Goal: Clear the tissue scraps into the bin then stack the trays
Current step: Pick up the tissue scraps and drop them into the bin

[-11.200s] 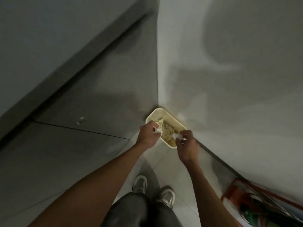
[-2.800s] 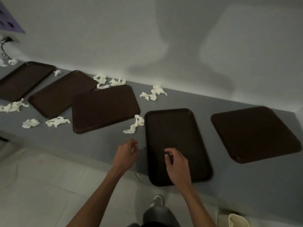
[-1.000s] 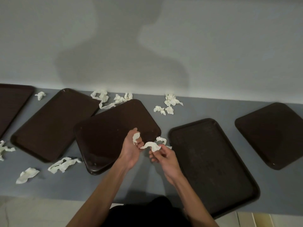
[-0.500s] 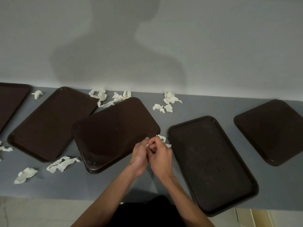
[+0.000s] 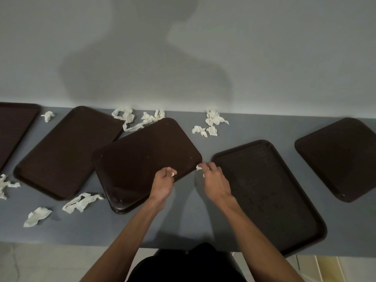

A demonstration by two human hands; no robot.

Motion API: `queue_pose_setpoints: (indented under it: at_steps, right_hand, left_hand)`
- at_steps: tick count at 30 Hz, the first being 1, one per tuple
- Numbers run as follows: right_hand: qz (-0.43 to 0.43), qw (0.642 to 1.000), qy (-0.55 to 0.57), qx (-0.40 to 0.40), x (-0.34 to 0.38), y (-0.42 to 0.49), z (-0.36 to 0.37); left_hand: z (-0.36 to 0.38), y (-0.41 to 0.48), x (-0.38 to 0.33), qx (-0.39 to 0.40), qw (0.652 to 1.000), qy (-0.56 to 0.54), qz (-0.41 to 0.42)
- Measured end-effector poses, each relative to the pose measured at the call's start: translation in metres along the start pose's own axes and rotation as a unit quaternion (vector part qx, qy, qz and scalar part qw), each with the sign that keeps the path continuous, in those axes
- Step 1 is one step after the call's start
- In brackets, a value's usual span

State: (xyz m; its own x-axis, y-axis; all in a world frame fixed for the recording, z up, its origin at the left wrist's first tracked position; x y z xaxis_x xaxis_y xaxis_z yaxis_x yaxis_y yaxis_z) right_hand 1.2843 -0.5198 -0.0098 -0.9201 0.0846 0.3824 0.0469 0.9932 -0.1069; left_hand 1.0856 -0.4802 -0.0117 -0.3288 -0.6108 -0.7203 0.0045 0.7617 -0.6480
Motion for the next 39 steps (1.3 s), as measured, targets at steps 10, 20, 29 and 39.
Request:
queue_pose_setpoints:
  at_steps: [10,20,29,39]
  right_hand:
    - [-0.038,0.994,-0.104,0.022,-0.005,-0.025,0.044]
    - [0.052,0.998,0.026,0.039,-0.005,-0.066,0.043]
    - [0.114,0.947,0.242,-0.176,-0.076,-0.155,-0.041]
    - [0.210,0.884,0.274,-0.315,-0.245,-0.328,-0.123]
  left_hand:
    - [0.018,-0.013,0.014,0.082,0.995,-0.030,-0.049]
    - [0.062,-0.025,0.011,0.112,0.992,0.066,0.003]
    - [0.160,-0.080,-0.017,0.199,0.971,0.090,0.102]
    - [0.350,-0.202,-0.001,0.269,0.926,0.198,0.179]
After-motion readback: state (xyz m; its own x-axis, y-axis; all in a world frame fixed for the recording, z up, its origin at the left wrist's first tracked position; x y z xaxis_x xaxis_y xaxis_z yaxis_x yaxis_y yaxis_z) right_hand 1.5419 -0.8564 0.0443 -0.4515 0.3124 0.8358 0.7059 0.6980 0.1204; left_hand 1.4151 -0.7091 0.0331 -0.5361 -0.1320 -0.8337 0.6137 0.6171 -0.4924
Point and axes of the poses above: each hand's wrist, its own y-axis towards the middle knuckle, its own z-axis out of the palm, x = y × z, the point moved 10 cm from there along y, towards the middle knuckle, and after that the axes turned 9 degrees about -z, right-handed, at the moved point
